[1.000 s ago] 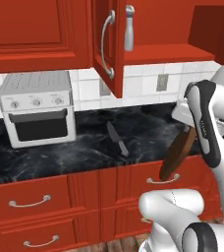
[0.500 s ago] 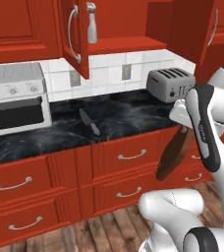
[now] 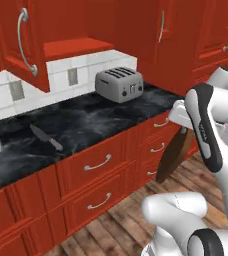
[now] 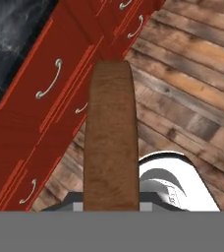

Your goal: Move the cutting board and knife to the sink. Then move spray from the cabinet to the counter.

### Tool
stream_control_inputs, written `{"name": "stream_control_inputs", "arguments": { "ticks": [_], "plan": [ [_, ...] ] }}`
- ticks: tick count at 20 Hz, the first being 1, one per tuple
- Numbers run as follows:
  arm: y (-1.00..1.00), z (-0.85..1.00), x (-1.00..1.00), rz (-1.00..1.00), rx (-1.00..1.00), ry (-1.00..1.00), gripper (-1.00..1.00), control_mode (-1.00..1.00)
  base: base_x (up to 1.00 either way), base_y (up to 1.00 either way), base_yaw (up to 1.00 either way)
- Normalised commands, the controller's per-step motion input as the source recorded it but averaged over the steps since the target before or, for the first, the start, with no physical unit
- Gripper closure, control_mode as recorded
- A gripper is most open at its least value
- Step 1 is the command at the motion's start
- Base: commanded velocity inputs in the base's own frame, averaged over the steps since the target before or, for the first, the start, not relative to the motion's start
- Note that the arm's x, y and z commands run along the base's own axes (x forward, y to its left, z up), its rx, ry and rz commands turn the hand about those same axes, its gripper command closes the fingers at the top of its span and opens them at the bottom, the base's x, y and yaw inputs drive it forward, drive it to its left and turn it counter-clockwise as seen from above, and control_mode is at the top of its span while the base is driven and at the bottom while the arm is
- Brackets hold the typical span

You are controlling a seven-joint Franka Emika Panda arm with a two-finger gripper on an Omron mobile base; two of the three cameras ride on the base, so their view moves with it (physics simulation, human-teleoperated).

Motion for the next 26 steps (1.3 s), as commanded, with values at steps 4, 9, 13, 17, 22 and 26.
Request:
{"name": "stream_control_inputs", "arguments": {
  "ticks": [4, 9, 13, 17, 22, 26],
  "plan": [
    [0.0, 0.0, 0.0, 0.0, 0.0, 0.0, 1.0, 1.0, -0.31, 0.13, -0.94],
    [0.0, 0.0, 0.0, 0.0, 0.0, 0.0, 1.0, 1.0, -0.17, 0.14, -0.95],
    [0.0, 0.0, 0.0, 0.0, 0.0, 0.0, 1.0, 1.0, -0.07, 0.16, -0.95],
    [0.0, 0.0, 0.0, 0.0, 0.0, 0.0, 1.0, 1.0, -0.06, 0.41, -0.84],
    [0.0, 0.0, 0.0, 0.0, 0.0, 0.0, 1.0, 1.0, -0.27, 0.76, -0.31],
    [0.0, 0.0, 0.0, 0.0, 0.0, 0.0, 1.0, 1.0, -0.61, 0.57, -0.18]
  ]
}}
